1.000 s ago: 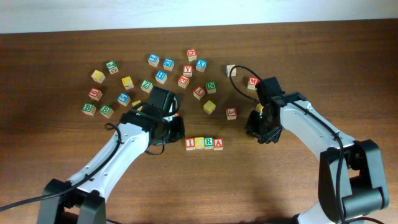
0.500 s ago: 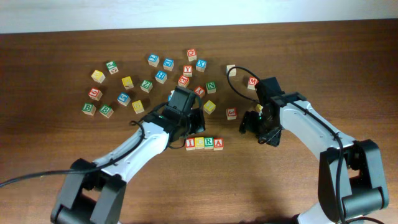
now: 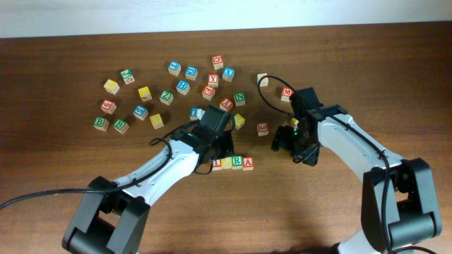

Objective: Spell out ICRA

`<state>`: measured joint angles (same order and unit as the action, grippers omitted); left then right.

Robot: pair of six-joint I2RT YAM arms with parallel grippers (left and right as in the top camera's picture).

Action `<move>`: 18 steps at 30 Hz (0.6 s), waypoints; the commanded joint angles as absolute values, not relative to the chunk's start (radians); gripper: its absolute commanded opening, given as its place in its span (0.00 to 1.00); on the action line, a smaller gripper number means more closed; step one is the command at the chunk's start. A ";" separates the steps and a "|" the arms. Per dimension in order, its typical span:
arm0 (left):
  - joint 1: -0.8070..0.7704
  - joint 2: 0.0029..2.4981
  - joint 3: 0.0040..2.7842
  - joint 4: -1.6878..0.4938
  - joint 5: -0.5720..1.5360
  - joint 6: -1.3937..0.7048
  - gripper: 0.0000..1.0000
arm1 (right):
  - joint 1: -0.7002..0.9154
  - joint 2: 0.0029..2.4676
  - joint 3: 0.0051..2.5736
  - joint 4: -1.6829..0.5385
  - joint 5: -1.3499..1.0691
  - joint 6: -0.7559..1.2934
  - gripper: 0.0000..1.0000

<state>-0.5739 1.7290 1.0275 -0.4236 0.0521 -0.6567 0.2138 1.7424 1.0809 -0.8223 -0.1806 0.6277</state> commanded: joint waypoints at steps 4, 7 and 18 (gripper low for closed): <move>-0.588 1.739 1.031 -0.443 0.022 -0.670 0.00 | 0.216 1.723 1.091 -0.820 -0.168 0.625 0.82; -0.607 1.739 1.031 -0.443 0.021 -0.670 0.00 | 0.216 1.723 1.091 -0.819 -0.168 0.625 0.82; -0.612 1.739 1.031 -0.432 -0.040 -0.670 0.00 | 0.216 1.723 1.091 -0.820 -0.168 0.625 0.82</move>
